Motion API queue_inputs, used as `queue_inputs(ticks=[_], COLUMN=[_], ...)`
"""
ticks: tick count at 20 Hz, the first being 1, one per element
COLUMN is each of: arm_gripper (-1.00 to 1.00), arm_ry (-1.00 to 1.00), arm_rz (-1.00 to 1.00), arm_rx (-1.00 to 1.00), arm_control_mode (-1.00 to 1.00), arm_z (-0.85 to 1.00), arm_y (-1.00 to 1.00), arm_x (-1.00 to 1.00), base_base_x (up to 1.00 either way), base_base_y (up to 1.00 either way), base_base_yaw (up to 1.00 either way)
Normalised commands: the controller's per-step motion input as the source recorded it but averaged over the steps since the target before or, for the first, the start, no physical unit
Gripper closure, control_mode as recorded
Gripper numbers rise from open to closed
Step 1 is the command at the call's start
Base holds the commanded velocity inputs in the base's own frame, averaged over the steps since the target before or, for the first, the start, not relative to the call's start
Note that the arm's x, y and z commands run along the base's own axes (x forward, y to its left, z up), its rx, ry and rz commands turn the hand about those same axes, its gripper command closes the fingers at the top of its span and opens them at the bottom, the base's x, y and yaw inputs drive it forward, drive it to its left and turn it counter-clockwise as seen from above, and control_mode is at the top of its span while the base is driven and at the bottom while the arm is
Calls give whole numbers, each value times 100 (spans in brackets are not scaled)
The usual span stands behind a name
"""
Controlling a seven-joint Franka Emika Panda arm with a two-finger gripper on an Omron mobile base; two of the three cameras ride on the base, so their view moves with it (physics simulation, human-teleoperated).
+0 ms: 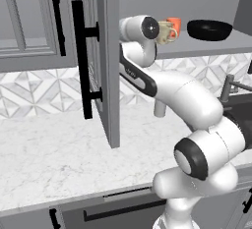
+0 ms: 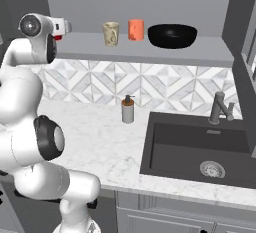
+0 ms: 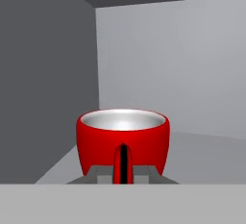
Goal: Gather all objects into one cabinet and sort the glasses and bowls to opposite sides.
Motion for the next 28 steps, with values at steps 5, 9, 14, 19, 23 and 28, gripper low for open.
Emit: queue_inputs(ticks=[5, 9, 14, 19, 23, 28], arm_gripper=[100, 100, 100, 100, 100, 100], arm_ry=[0, 0, 0, -1, 0, -1], arm_rz=[0, 0, 0, 0, 0, 0], arm_rx=[0, 0, 0, 0, 0, 0], arm_control_mode=[-100, -100, -100, -100, -100, -100], arm_z=[-2, 0, 0, -14, -35, -12], arm_y=[0, 0, 4, 5, 0, 0], arm_x=[22, 37, 36, 13, 0, 8], base_base_x=[0, 0, 0, 0, 0, 0], base_base_y=[0, 0, 0, 0, 0, 0], base_base_yaw=[0, 0, 0, 0, 0, 0])
